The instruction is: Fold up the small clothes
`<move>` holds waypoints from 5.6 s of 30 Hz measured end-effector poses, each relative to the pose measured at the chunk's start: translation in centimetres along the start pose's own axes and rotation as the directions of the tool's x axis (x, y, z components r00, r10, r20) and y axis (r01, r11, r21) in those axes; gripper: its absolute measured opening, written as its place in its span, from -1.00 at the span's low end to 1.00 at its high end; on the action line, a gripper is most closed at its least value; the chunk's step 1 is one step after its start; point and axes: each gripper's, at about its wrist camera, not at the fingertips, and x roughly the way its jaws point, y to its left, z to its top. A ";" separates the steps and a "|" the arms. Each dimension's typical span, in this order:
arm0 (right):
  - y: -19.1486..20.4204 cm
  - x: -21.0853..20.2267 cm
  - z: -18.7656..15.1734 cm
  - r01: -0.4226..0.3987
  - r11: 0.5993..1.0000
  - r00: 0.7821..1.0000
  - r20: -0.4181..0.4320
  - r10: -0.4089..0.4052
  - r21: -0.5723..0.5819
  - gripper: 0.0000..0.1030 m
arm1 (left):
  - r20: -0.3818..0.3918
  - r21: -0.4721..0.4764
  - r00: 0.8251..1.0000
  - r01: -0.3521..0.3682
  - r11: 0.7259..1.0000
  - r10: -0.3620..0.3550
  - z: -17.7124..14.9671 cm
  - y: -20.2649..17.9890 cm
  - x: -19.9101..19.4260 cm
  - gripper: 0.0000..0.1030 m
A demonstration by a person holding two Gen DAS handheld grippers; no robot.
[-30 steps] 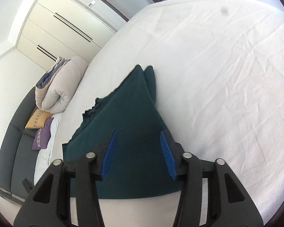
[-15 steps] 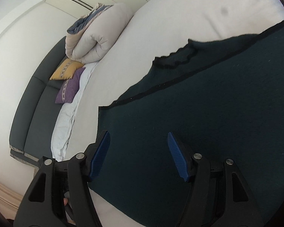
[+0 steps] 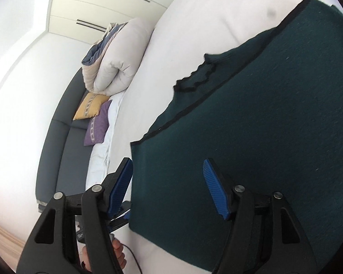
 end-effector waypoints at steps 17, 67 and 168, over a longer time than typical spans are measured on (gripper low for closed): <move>-2.4 2.6 -1.8 -0.163 0.978 0.973 -0.141 0.181 0.130 0.35 | 0.031 -0.110 0.981 0.191 0.975 -0.189 0.1 -0.9 -1.5 -0.83; -2.7 -15.8 7.7 0.279 0.936 0.959 0.010 -0.284 -0.214 -0.75 | -0.120 0.300 0.961 0.273 0.914 -0.248 -8.8 -20.0 7.9 0.43; 4.2 -5.8 -19.2 0.386 0.890 0.919 0.015 -0.395 -0.242 -0.16 | 0.140 0.301 0.959 -0.277 0.912 0.245 -13.0 -1.5 -7.9 0.55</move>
